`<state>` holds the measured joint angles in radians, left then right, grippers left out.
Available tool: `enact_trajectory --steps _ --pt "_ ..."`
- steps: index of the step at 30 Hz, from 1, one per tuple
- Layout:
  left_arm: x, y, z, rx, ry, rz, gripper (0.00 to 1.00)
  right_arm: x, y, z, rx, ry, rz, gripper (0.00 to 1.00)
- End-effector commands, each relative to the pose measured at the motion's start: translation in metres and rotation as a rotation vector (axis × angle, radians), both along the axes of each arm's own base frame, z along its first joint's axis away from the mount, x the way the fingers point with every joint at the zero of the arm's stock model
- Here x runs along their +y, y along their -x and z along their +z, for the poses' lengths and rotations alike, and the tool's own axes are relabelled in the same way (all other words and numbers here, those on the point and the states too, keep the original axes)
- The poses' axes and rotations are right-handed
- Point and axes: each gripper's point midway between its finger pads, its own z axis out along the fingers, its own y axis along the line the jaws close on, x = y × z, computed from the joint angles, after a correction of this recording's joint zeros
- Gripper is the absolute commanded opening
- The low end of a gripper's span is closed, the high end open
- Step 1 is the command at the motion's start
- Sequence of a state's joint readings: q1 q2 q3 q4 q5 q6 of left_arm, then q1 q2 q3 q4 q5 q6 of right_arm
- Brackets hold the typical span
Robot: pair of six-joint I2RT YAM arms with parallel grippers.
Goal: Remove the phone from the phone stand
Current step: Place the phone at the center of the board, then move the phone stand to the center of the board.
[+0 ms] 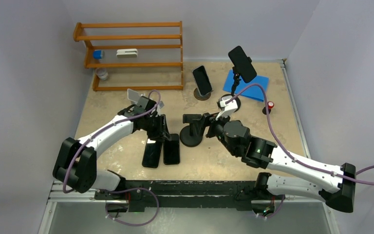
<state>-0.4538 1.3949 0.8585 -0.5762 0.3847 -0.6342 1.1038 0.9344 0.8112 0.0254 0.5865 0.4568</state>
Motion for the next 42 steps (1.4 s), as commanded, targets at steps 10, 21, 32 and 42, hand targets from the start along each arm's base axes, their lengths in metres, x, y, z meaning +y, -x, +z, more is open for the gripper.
enact_trajectory --steps 10,21,32,42 --pt "0.027 -0.065 0.153 -0.677 -0.003 0.116 0.33 0.009 -0.022 0.005 0.007 0.005 -0.082 0.70" --pt "0.062 -0.062 0.213 -1.155 0.041 0.238 0.27 0.013 -0.034 0.010 0.012 0.012 -0.110 0.44" --pt "0.059 -0.058 0.192 -1.043 0.015 0.207 0.24 0.013 -0.034 -0.011 0.066 0.066 -0.122 0.44" --pt "0.057 -0.057 0.187 -1.028 0.020 0.193 0.24 0.012 -0.031 -0.018 0.087 0.075 -0.114 0.34"
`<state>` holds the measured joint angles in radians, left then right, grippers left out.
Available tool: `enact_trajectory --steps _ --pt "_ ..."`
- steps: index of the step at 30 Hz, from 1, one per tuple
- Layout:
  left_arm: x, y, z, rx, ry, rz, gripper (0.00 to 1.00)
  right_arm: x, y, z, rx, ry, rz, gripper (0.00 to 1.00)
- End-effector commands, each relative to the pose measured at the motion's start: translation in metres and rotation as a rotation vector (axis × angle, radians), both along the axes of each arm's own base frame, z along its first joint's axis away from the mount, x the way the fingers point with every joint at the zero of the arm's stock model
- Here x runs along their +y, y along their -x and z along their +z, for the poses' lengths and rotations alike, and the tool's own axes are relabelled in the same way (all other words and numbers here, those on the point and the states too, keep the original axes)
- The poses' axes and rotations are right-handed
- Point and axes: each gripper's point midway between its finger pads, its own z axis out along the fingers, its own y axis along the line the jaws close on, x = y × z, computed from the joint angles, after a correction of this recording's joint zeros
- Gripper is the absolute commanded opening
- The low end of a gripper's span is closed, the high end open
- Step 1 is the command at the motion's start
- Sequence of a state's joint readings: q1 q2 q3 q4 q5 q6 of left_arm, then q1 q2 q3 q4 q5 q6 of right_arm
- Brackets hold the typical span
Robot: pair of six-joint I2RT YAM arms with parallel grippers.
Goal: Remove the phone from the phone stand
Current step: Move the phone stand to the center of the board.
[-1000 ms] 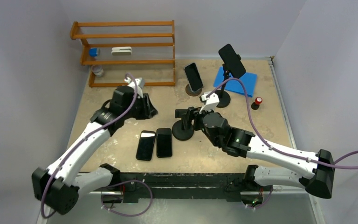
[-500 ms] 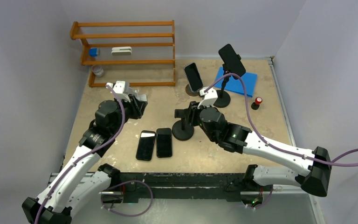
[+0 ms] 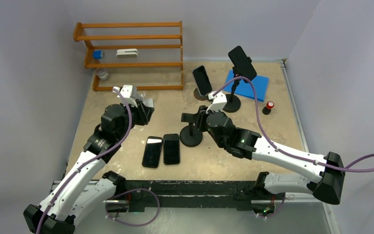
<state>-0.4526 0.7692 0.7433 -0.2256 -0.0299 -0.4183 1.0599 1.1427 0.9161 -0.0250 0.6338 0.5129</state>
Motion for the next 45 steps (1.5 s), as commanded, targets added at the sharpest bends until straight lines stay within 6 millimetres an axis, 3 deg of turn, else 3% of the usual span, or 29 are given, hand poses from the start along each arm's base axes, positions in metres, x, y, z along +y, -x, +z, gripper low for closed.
enact_trajectory --steps 1,7,14,20,24,27,29,31,36,41,45 --pt "-0.003 -0.001 0.015 -0.041 0.021 -0.014 0.24 -0.002 0.000 0.011 0.001 -0.020 -0.012 0.31" --pt "-0.005 -0.002 0.014 -0.035 0.024 -0.021 0.24 -0.002 0.000 0.021 -0.015 -0.029 -0.012 0.00" --pt "-0.005 -0.002 0.014 -0.035 0.022 -0.022 0.24 -0.003 -0.003 0.044 -0.069 -0.069 -0.014 0.00" --pt "-0.005 -0.001 0.014 -0.036 0.025 -0.021 0.23 -0.001 -0.006 0.077 -0.133 -0.131 -0.016 0.00" --pt "-0.009 0.001 0.020 -0.054 0.045 -0.048 0.24 0.004 -0.008 0.081 -0.136 -0.128 -0.007 0.00" --pt "-0.032 0.011 0.030 -0.103 0.097 -0.189 0.32 0.008 -0.009 0.072 -0.124 -0.113 0.004 0.00" --pt "-0.050 0.021 0.040 -0.129 0.161 -0.301 0.63 0.009 -0.008 0.066 -0.113 -0.104 0.009 0.00" --pt "-0.067 0.030 0.045 -0.138 0.237 -0.401 0.79 0.009 -0.007 0.061 -0.104 -0.099 0.013 0.00" --pt "-0.094 0.051 0.034 -0.130 0.310 -0.620 0.82 0.008 -0.005 0.052 -0.090 -0.100 0.015 0.00" --pt "-0.093 0.067 0.018 -0.261 0.307 -0.668 0.82 0.000 -0.001 0.047 -0.088 -0.107 0.012 0.00" --pt "-0.103 0.072 0.000 -0.315 0.216 -0.728 0.80 -0.005 0.004 0.044 -0.089 -0.117 0.021 0.00"
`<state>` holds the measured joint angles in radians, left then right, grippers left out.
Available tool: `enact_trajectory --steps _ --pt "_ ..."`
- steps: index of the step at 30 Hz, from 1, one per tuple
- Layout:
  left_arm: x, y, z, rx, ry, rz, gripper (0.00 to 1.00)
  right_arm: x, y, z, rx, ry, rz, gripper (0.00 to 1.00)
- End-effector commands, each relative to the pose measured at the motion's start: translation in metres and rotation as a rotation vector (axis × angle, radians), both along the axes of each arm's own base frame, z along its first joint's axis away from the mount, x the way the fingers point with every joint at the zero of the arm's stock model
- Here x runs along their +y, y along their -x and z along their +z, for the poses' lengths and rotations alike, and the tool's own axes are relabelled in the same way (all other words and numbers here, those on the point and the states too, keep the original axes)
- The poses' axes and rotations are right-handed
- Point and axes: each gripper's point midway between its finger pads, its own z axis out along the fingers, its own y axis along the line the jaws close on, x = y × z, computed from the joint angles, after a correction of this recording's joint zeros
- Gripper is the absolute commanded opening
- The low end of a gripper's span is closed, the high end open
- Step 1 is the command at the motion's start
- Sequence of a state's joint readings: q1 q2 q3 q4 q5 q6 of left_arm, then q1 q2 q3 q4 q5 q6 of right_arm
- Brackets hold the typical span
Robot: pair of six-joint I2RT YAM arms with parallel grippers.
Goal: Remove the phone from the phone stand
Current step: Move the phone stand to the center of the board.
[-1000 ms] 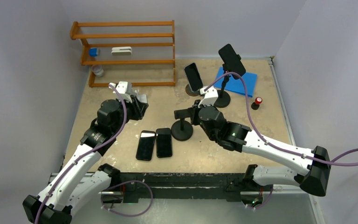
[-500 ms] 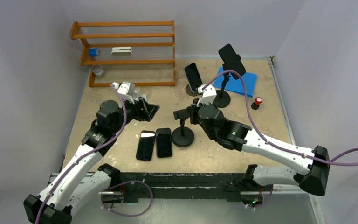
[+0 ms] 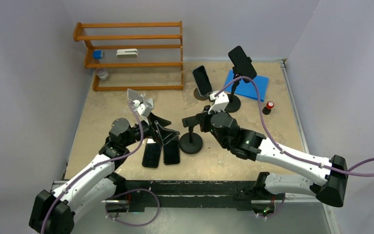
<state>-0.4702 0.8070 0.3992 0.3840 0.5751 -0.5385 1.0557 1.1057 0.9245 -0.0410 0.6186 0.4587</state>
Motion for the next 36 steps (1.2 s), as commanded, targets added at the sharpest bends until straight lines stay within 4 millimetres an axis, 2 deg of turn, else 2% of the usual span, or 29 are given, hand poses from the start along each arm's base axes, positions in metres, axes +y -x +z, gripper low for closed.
enact_trajectory --steps 1,4,6,10,14,22,30,36 --pt "-0.018 0.013 0.025 -0.263 0.001 -0.120 0.79 0.001 0.002 0.032 -0.056 -0.140 0.001 0.00" --pt "-0.031 0.011 0.009 -0.279 -0.032 -0.163 0.78 0.001 0.005 0.029 -0.054 -0.141 0.017 0.00" --pt "-0.038 0.009 0.006 -0.322 -0.027 -0.196 0.77 0.001 0.006 0.029 -0.054 -0.142 0.022 0.00" --pt "-0.053 -0.005 -0.005 -0.390 -0.067 -0.243 0.76 -0.002 0.008 0.030 -0.059 -0.146 0.027 0.00" --pt "-0.067 -0.009 -0.003 -0.498 -0.055 -0.273 0.76 -0.004 0.010 0.034 -0.068 -0.159 0.033 0.00" --pt "-0.084 -0.020 0.004 -0.576 -0.015 -0.282 0.71 -0.004 0.011 0.033 -0.072 -0.163 0.039 0.00" --pt "-0.094 -0.026 -0.012 -0.545 -0.019 -0.290 0.51 -0.005 0.013 0.033 -0.073 -0.172 0.044 0.00" --pt "-0.096 -0.028 -0.010 -0.547 -0.003 -0.277 0.30 -0.005 0.014 0.032 -0.070 -0.174 0.051 0.00"
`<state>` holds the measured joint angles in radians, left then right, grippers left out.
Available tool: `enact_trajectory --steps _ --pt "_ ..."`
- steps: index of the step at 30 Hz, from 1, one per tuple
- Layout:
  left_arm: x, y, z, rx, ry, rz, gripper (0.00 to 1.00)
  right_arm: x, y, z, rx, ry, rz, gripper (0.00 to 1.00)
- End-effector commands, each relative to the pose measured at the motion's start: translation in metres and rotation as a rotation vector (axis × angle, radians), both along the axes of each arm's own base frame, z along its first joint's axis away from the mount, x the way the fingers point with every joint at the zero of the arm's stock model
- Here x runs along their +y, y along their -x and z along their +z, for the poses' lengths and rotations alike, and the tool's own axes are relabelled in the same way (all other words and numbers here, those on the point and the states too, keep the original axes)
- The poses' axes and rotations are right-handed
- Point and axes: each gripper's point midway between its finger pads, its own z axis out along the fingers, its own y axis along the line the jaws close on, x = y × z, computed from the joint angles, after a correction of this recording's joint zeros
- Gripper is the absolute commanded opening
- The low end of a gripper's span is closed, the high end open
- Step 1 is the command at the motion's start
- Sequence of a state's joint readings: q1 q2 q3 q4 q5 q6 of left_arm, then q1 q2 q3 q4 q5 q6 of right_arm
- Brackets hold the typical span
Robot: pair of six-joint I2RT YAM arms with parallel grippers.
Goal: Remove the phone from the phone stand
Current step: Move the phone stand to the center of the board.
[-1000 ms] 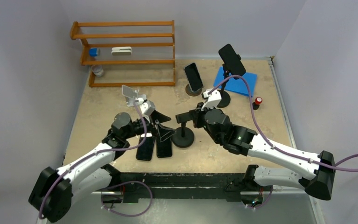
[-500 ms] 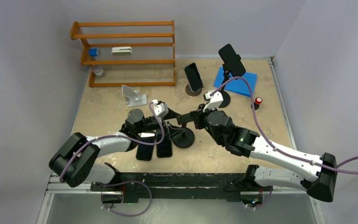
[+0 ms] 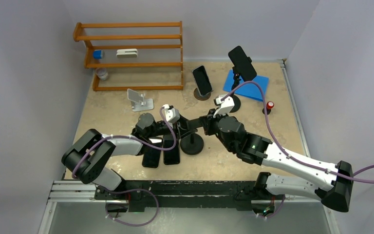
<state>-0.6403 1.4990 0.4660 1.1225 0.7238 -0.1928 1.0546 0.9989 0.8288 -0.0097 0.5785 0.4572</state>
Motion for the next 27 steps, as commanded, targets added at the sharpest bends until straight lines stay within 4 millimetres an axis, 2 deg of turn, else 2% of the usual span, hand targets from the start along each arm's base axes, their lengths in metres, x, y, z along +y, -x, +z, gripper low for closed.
enact_trajectory --steps 1,6,7,8,11,13,14,18,21,24,27 --pt "-0.004 -0.007 0.036 -0.112 0.090 0.012 0.26 0.007 0.001 0.036 -0.059 -0.133 0.015 0.00" --pt "-0.003 -0.011 0.042 -0.125 0.104 0.045 0.00 0.007 0.003 0.040 -0.063 -0.134 0.028 0.00" --pt "-0.001 -0.012 0.045 -0.131 0.108 0.057 0.00 0.006 0.003 0.043 -0.064 -0.138 0.027 0.00" --pt "0.000 -0.013 0.050 -0.143 0.117 0.070 0.00 0.004 0.004 0.047 -0.070 -0.145 0.027 0.11" --pt "0.002 -0.018 0.067 -0.178 0.137 0.100 0.00 -0.004 0.007 0.067 -0.106 -0.182 0.025 0.62" --pt "0.003 -0.024 0.084 -0.213 0.152 0.133 0.00 -0.010 0.010 0.081 -0.126 -0.203 0.020 0.87" --pt "0.004 -0.028 0.092 -0.230 0.157 0.154 0.00 -0.013 0.011 0.088 -0.131 -0.213 0.019 0.96" --pt "0.014 -0.052 0.119 -0.316 0.161 0.287 0.00 -0.022 0.015 0.105 -0.140 -0.220 0.015 0.99" --pt "0.026 -0.080 0.130 -0.334 0.155 0.426 0.00 -0.030 0.018 0.112 -0.169 -0.232 0.018 0.99" --pt "0.044 -0.112 0.133 -0.315 0.156 0.549 0.00 -0.032 0.022 0.113 -0.202 -0.256 0.033 0.99" --pt "0.061 -0.142 0.127 -0.301 0.156 0.627 0.00 -0.031 0.023 0.110 -0.219 -0.262 0.050 0.99"
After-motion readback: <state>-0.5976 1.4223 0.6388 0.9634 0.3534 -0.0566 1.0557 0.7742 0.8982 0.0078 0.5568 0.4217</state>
